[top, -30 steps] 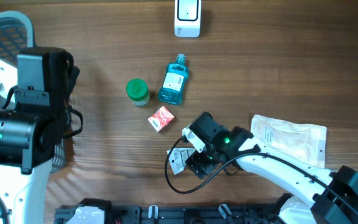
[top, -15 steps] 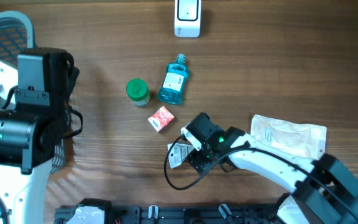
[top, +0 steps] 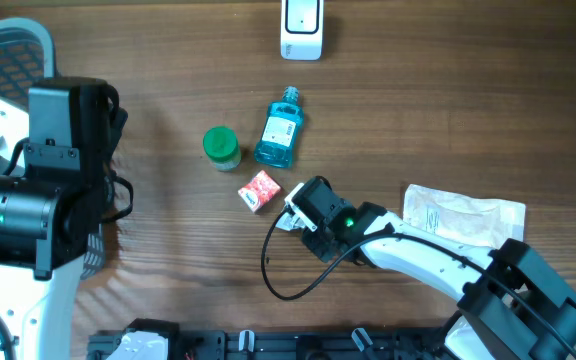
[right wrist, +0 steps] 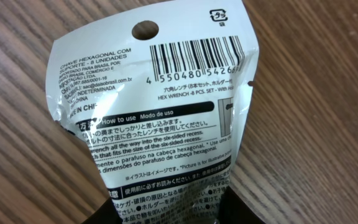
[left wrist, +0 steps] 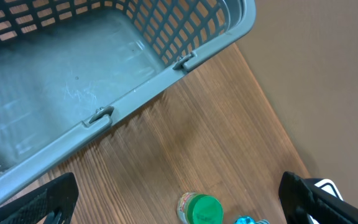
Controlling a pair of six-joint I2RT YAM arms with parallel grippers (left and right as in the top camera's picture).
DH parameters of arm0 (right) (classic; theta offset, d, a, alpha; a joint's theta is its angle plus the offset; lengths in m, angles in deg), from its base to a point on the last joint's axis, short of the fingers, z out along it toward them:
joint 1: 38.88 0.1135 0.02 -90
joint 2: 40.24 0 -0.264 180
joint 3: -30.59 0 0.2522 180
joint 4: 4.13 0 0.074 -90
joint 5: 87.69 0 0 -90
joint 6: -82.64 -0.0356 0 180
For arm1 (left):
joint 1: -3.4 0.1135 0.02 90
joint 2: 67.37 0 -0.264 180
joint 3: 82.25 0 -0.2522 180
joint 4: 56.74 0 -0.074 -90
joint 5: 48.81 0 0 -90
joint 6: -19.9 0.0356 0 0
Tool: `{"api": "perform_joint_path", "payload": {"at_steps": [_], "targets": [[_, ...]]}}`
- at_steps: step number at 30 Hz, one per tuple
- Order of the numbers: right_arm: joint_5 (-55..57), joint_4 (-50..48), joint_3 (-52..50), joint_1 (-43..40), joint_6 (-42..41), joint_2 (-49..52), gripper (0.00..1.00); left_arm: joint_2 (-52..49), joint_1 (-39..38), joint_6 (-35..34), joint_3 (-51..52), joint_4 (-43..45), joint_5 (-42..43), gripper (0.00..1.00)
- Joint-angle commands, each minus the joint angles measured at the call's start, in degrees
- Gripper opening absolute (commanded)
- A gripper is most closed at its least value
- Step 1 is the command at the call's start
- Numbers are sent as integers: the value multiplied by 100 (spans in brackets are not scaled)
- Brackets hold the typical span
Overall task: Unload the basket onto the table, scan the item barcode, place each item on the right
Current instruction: 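Lift the silver packet off the table with the right gripper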
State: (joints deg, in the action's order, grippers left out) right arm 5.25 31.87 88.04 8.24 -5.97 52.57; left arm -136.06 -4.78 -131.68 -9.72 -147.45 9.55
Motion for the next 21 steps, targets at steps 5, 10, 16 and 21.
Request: {"api": "perform_joint_path", "payload": {"at_steps": [5, 10, 16, 21], "targets": [[728, 81, -39, -4, 11, 221, 8, 0, 33, -59, 0, -7, -37, 100], [1187, 131, 72, -4, 35, 208, 5, 0, 33, -83, 0, -2, -37, 100], [1182, 398, 380, -4, 352, 131, 5, 0, 33, -192, 0, -17, -37, 100], [1182, 883, 979, -4, 973, -70, 5, 0, 33, -234, 0, -7, -37, 100]]}}
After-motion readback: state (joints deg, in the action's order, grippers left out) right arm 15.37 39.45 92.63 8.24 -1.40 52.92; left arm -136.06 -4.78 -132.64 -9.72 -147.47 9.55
